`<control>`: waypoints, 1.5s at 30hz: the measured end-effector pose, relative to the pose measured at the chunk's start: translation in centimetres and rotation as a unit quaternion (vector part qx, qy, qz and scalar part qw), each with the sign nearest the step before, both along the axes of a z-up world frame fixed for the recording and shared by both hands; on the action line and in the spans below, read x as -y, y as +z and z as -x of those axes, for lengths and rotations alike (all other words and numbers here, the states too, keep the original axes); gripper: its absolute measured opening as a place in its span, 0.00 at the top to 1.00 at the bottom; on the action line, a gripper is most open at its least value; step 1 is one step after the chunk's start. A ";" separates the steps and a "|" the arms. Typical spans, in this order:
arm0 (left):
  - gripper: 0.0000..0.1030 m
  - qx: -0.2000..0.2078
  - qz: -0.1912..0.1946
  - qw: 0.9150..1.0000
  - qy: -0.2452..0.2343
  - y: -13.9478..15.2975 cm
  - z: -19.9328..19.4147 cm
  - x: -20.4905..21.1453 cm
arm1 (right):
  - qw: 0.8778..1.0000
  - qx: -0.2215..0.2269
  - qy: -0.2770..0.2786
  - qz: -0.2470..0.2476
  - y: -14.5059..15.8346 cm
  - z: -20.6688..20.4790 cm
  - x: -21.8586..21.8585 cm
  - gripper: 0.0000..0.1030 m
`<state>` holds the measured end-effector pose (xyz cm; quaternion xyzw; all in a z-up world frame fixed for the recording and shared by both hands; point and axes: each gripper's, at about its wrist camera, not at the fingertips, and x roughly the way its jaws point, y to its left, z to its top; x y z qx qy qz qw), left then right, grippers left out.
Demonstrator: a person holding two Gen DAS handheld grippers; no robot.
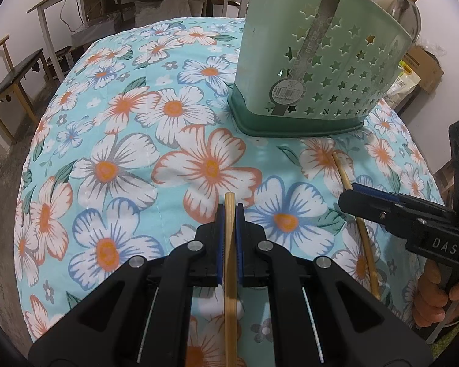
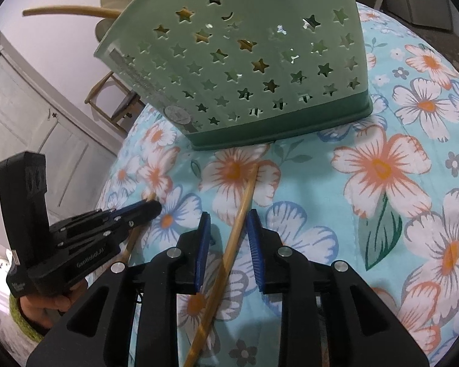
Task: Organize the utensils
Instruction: 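Hold the chopstick in the left gripper while the right gripper grasps the last chopstick, then lift the chopstick over the caddy and drop it in with the left gripper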
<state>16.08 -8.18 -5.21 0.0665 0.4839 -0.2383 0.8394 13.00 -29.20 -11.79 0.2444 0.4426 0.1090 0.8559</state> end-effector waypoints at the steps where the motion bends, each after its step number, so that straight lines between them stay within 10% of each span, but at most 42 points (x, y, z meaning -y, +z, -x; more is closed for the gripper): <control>1: 0.95 0.000 0.000 1.000 -0.001 0.0 0.0 0.0 | 1.000 -0.001 -0.002 0.000 0.0 0.0 0.1 0.79; 20: 0.95 0.034 0.153 0.987 -0.040 10.4 1.1 -1.1 | 0.995 0.099 -0.027 0.007 6.8 2.6 1.9 0.93; 32: 0.95 0.104 0.170 0.976 -0.085 16.6 2.6 0.1 | 0.993 0.111 -0.035 0.009 7.5 3.3 2.7 0.93; 38: 0.95 0.172 0.200 0.959 -0.100 21.4 2.6 2.0 | 0.993 0.109 -0.043 0.004 7.4 3.4 3.1 0.93; 45: 0.95 0.278 0.267 0.919 -0.084 27.5 1.7 4.4 | 0.993 0.107 -0.050 -0.004 7.4 3.4 3.6 0.93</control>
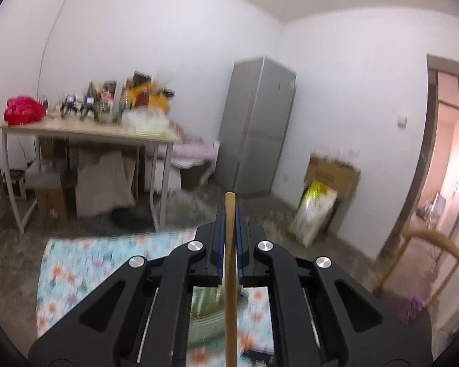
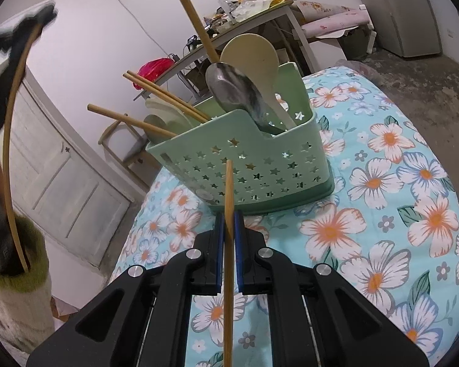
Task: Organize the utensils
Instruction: 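Lift the chopstick over the caddy and drop it in with the left gripper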
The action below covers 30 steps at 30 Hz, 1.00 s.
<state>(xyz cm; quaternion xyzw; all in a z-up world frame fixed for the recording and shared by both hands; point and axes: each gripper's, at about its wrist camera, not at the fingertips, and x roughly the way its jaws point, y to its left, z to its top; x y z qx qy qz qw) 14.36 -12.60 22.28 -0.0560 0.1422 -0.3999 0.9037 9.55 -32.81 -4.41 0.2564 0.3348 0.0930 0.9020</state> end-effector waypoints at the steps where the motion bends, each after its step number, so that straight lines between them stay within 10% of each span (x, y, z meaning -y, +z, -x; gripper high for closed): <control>1: 0.95 0.011 0.019 1.000 0.008 0.7 -0.4 0.5 | 1.000 0.000 0.000 0.000 0.0 0.0 0.1 0.93; 11: 0.95 0.037 0.127 0.985 0.113 0.1 -4.2 4.3 | 1.000 -0.007 -0.011 -0.010 -0.4 0.0 1.2 0.93; 30: 0.95 0.069 0.093 0.970 0.213 -3.6 -7.2 7.9 | 0.999 -0.017 -0.027 -0.033 -2.1 -0.4 3.3 0.93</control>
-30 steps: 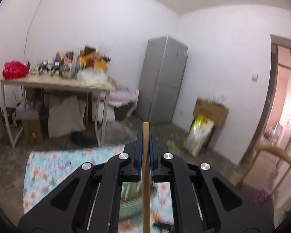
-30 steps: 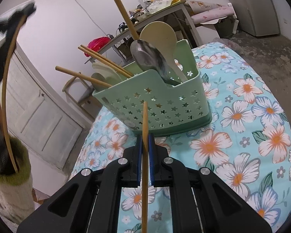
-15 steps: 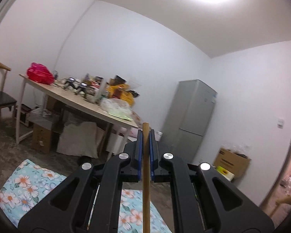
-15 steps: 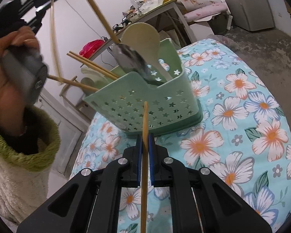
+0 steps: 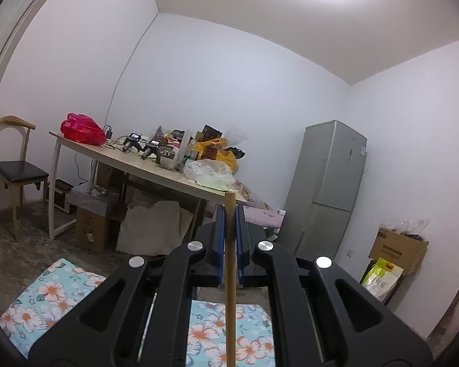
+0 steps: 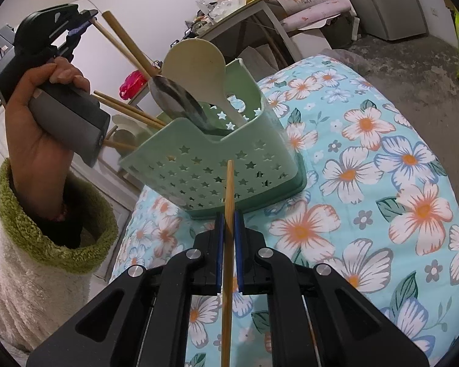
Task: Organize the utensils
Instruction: 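Lift the chopstick over the caddy and drop it in with the left gripper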
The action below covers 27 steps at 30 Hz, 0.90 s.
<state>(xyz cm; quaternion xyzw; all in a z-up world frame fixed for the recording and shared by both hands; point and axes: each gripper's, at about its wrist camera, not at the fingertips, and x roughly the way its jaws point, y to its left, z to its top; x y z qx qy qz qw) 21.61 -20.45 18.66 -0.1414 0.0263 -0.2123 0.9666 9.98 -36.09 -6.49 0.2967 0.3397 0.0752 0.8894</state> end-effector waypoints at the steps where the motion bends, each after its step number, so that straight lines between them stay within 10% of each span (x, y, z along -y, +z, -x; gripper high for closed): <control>1: 0.95 0.001 -0.003 1.000 0.000 -0.2 -0.1 0.1 | 1.000 0.000 0.000 0.000 0.0 0.0 0.0 0.93; 10: 0.91 0.013 -0.038 0.999 -0.008 0.1 1.6 0.3 | 1.000 0.002 -0.002 0.004 0.3 0.3 -0.2 0.93; 21: 0.59 -0.015 -0.033 0.998 -0.045 1.3 4.4 -3.7 | 1.000 0.010 -0.002 0.017 1.4 1.3 -1.1 0.93; 27: 0.37 -0.047 -0.091 0.990 -0.097 0.0 7.5 -6.7 | 1.000 0.019 -0.005 0.021 2.2 2.2 -1.6 0.93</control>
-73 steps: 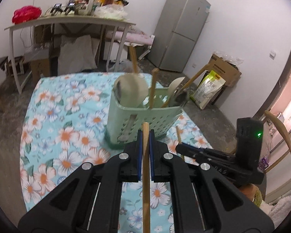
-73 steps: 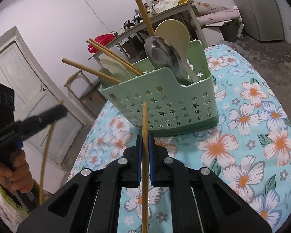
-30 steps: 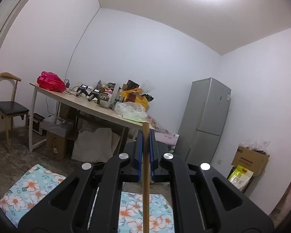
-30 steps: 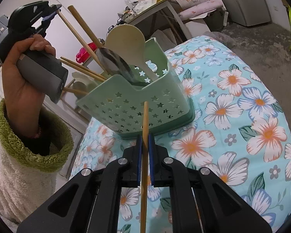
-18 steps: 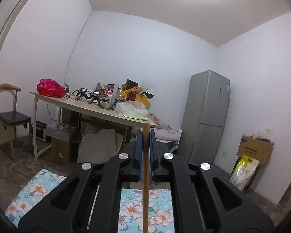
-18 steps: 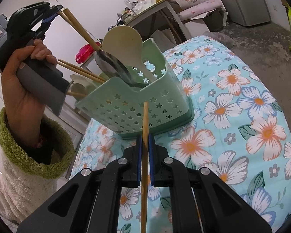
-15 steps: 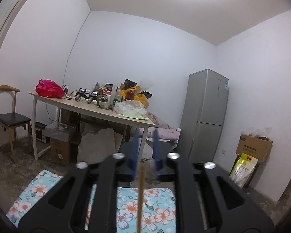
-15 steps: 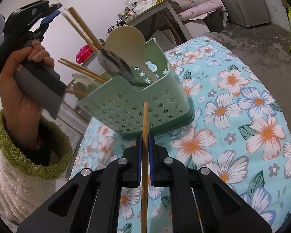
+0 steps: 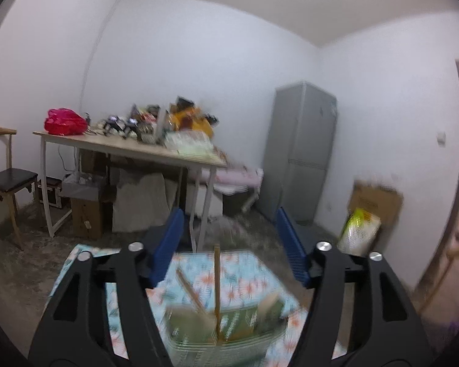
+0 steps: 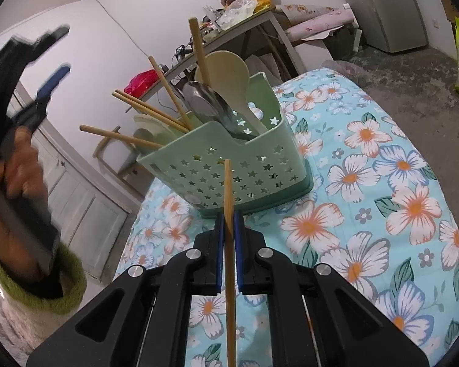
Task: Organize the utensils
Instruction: 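Lift the chopstick over the caddy and drop it in with the left gripper, then raise the right gripper's chopstick over the caddy and release it inside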
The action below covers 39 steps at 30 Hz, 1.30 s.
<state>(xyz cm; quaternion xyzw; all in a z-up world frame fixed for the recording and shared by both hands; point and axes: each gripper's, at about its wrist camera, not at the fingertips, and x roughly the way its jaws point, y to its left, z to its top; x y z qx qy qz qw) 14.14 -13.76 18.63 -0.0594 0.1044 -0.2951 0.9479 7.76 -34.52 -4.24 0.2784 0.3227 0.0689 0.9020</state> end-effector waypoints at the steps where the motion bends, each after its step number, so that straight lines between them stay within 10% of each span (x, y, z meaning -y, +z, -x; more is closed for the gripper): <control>1: 0.36 -0.010 -0.018 1.000 -0.012 -0.6 0.7 -0.6 | 1.000 0.002 0.001 0.001 0.1 0.2 -0.1 0.93; 18: 0.20 -0.152 -0.145 0.977 -0.040 -13.1 6.0 -7.2 | 1.000 0.014 0.016 0.021 1.8 0.2 -2.1 0.93; 39: 0.17 -0.174 -0.151 0.972 -0.036 -14.1 6.3 -7.4 | 0.999 0.022 0.019 0.023 2.3 0.2 -2.9 0.93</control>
